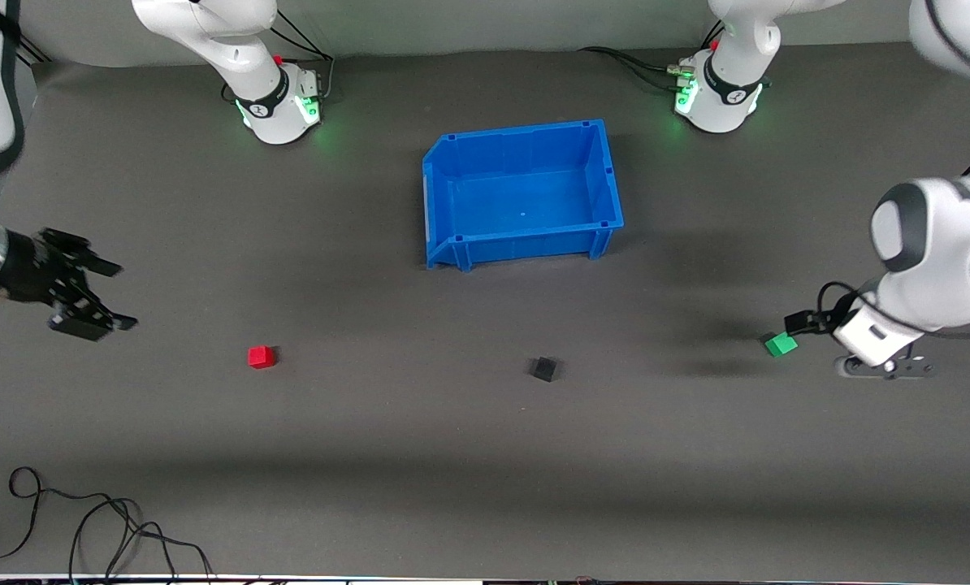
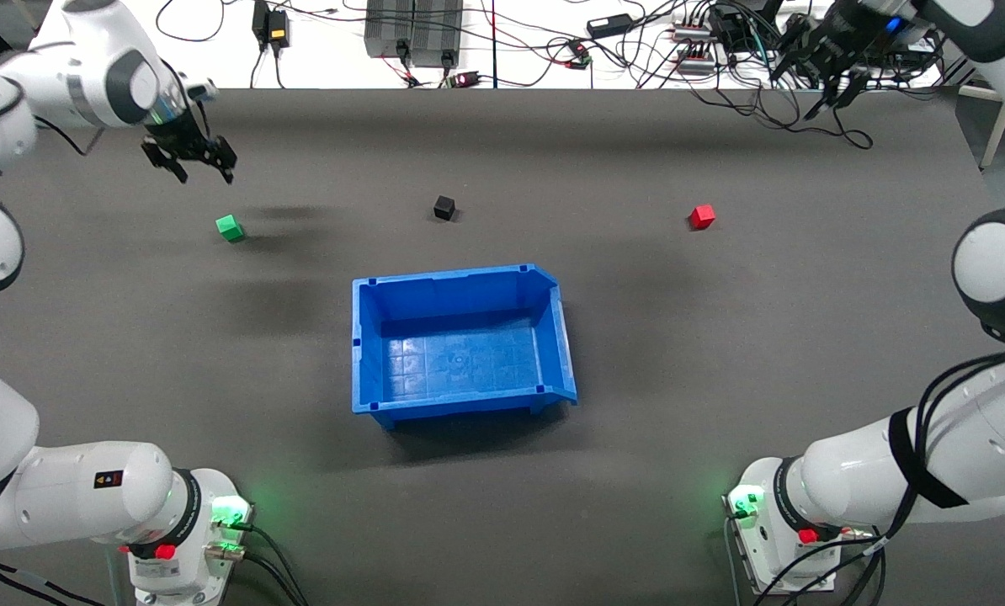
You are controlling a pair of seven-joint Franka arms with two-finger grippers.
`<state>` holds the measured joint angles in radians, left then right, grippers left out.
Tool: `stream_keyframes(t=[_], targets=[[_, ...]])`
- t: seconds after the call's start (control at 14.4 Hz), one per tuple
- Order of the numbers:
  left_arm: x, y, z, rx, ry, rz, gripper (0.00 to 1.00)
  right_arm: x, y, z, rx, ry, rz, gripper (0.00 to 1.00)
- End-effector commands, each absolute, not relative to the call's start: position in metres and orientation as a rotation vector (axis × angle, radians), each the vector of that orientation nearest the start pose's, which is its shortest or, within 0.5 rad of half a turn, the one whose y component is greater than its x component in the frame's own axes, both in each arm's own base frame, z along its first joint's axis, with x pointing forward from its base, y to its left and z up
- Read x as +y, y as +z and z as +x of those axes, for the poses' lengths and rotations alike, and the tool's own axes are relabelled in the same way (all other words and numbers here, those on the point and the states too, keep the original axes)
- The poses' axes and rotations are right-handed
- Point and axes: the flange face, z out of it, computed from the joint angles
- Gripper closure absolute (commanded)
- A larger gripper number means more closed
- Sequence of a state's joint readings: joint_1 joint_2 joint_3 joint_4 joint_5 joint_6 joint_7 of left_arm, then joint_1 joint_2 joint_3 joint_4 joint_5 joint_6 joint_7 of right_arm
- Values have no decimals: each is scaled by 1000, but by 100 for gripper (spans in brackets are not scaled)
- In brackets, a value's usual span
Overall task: Attach green and red cubes to black cube
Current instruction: 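Reach the right gripper to the red cube while the left gripper reaches the green cube, then close the right gripper on the red cube while the left gripper grasps green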
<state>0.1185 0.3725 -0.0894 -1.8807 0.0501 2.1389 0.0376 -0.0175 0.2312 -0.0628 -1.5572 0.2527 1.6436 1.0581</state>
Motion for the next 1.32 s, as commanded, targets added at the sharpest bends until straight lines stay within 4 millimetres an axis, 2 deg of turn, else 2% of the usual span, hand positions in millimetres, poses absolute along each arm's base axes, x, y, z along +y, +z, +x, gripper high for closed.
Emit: stream_keyframes(t=[0.0, 0.21, 0.28, 0.42, 0.56, 0.76, 0.9, 1.11, 1.18, 1.25], targets=[[21, 256, 618, 1, 237, -3110, 7, -39, 433, 630, 1775, 519, -2294, 0], [29, 227, 619, -224, 249, -3094, 6, -46, 348, 634, 1853, 526, -2177, 0], [35, 224, 619, -282, 251, -3088, 6, -47, 327, 632, 1871, 509, -2145, 0], [66, 220, 617, -459, 229, -3068, 6, -46, 287, 632, 1896, 475, -2133, 0], [69, 209, 614, -618, 226, -3036, 6, -44, 247, 635, 1907, 497, -2098, 0], [58, 196, 616, -680, 233, -3024, 6, -45, 209, 633, 1885, 502, -2101, 0], [59, 183, 616, -686, 225, -3028, 9, -44, 193, 634, 1891, 488, -2106, 0], [63, 174, 616, -689, 209, -3031, 37, -44, 180, 633, 1899, 483, -2093, 0], [60, 175, 617, -685, 209, -3032, 42, -44, 180, 633, 1901, 485, -2084, 2], [58, 177, 619, -683, 206, -3033, 47, -43, 180, 633, 1899, 488, -2086, 8]])
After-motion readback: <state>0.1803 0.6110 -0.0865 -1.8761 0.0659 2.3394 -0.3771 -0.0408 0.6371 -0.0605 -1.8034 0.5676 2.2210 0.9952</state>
